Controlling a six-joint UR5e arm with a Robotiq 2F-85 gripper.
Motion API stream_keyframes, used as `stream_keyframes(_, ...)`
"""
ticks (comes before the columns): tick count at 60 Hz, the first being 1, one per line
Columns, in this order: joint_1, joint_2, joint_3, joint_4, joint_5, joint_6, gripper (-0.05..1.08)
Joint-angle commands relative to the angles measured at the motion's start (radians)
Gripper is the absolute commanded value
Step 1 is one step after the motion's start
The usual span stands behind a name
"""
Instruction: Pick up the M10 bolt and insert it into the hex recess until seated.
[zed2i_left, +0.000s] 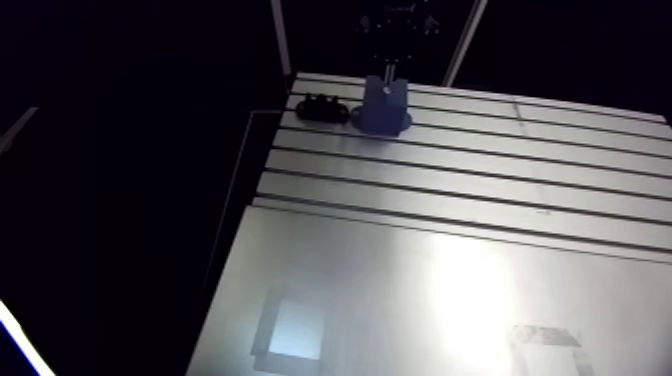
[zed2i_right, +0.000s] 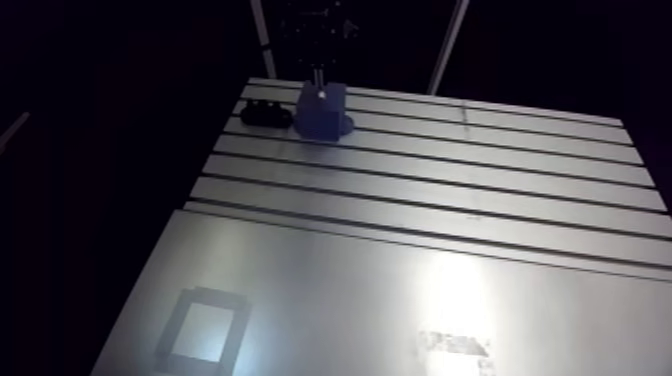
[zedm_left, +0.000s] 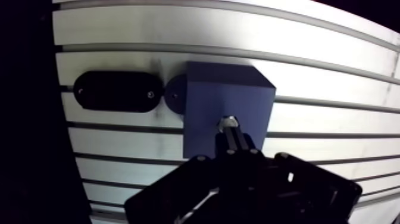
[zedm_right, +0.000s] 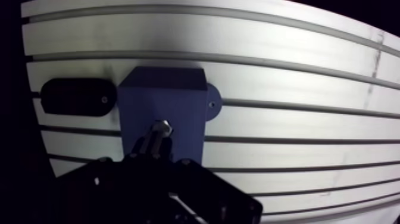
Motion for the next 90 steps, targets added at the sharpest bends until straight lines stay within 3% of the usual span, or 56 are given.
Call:
stream_keyframes(1, 0.002, -0.012, -0.011, 0.025, 0.002, 0.001, 0.0)
stream_keyframes(19, 0.002, -0.018, -0.013, 0.038, -0.001, 0.001, 0.0)
stream_keyframes(36, 0.001, -0.087, -0.049, 0.179, -0.004, -0.001, 0.0)
stream_keyframes(53, -0.007, -0.221, -0.055, 0.292, -0.006, -0.013, 0.0)
stream_keyframes(65, -0.044, -0.37, -0.018, 0.299, -0.007, -0.032, 0.01)
stream_keyframes(72, -0.075, -0.414, 0.003, 0.298, -0.006, -0.079, 0.01)
stream_keyframes(90, -0.091, -0.509, 0.034, 0.334, -0.006, -0.085, 0.01)
